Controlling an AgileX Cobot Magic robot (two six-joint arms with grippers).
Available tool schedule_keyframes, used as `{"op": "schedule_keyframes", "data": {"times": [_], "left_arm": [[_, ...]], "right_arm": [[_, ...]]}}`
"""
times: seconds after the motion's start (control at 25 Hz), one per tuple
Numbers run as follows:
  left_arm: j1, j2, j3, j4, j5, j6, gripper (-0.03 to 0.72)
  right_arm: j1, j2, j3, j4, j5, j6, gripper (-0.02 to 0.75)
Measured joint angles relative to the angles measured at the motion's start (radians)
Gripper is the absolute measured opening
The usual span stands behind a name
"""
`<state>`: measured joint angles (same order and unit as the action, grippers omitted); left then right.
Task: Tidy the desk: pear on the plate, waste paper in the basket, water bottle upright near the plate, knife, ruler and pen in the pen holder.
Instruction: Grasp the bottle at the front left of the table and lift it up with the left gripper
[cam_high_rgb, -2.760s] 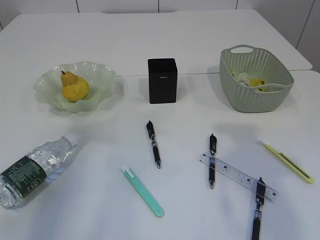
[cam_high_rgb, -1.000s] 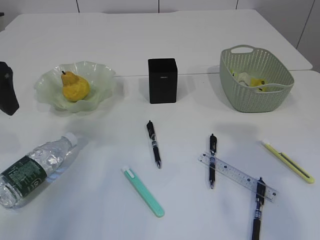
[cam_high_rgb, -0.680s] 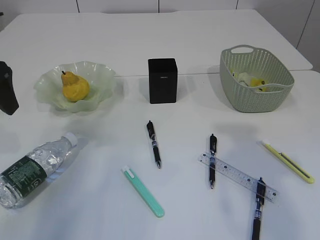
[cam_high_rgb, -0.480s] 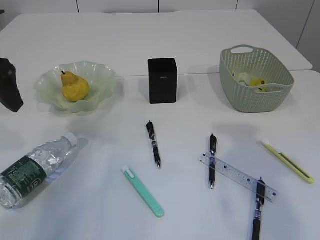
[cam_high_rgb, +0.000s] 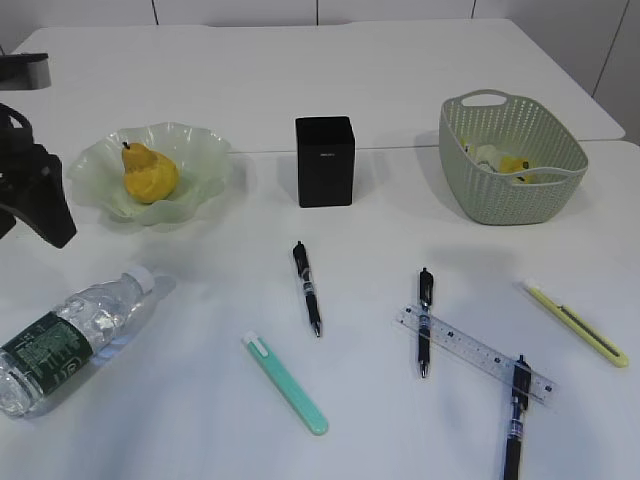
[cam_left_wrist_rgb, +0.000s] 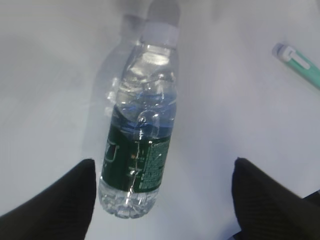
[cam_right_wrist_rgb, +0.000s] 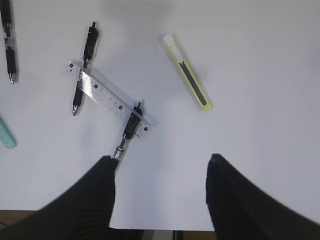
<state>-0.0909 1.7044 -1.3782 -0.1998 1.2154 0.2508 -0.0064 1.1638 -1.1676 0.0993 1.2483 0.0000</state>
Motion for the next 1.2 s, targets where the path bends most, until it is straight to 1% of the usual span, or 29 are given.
{"op": "schedule_keyframes", "data": {"times": [0.16,0.36,0.48,0.56,0.84,1.0,1.12,1.2], "left_arm": [[0.000,0.045,-0.017,-0.037,-0.016,0.050,0.602],[0.000,0.146,-0.138,-0.039,-0.005,0.076,0.602],[0.000,0.199,-0.218,-0.004,-0.003,0.077,0.594],[0.000,0.210,-0.244,0.013,-0.003,0.078,0.580],[0.000,0.210,-0.257,0.017,0.001,0.079,0.510],[0.000,0.210,-0.257,-0.007,0.001,0.070,0.478],[-0.002,0.210,-0.257,-0.016,0.001,0.067,0.470],[-0.002,0.210,-0.257,-0.016,0.001,0.071,0.478]], "right_arm": [[0.000,0.000,0.000,0.000,0.000,0.000,0.459],[0.000,0.000,0.000,0.000,0.000,0.000,0.459],[0.000,0.000,0.000,0.000,0.000,0.000,0.459],[0.000,0.000,0.000,0.000,0.000,0.000,0.459],[0.000,0.000,0.000,0.000,0.000,0.000,0.459],[0.000,0.000,0.000,0.000,0.000,0.000,0.459],[0.000,0.000,0.000,0.000,0.000,0.000,0.459],[0.000,0.000,0.000,0.000,0.000,0.000,0.459]]}}
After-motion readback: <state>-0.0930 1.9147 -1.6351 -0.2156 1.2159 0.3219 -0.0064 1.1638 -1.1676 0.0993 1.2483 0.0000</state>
